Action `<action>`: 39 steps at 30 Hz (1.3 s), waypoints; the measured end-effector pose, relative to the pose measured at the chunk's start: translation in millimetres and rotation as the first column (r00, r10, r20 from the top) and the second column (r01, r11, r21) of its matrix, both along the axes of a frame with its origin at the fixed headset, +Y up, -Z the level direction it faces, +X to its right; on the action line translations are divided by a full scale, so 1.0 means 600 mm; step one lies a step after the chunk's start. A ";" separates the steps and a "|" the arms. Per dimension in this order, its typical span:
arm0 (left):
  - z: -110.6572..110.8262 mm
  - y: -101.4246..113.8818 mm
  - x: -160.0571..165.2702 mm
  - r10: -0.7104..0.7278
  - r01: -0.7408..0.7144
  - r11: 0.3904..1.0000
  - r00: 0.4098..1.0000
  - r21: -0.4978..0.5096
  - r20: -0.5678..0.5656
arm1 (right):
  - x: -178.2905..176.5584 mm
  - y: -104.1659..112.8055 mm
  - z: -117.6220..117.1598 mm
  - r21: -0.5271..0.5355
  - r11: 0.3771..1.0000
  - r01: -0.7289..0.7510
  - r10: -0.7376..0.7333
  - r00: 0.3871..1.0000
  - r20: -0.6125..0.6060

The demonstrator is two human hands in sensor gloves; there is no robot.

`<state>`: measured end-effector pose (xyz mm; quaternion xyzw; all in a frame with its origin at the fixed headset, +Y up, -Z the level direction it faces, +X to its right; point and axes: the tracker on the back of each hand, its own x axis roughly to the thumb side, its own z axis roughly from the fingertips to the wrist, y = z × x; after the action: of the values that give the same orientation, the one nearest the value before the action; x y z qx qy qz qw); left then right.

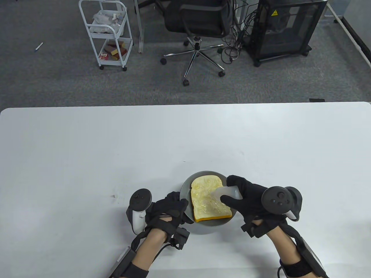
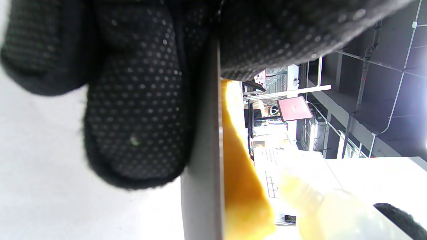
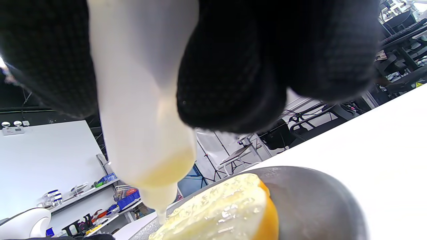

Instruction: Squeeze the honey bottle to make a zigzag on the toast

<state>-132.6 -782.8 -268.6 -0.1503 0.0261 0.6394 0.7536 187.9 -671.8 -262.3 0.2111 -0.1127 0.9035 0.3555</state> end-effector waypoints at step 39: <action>0.000 0.001 -0.005 0.012 -0.012 1.000 1.000 0.005 -0.017 | 0.066 0.021 -0.006 -0.031 0.999 0.015 -0.014 0.999 0.038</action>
<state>-135.6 -782.1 -268.6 -0.1430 0.0300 0.6451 0.7500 227.4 -659.0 -266.0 0.1873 -0.1069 0.9064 0.3632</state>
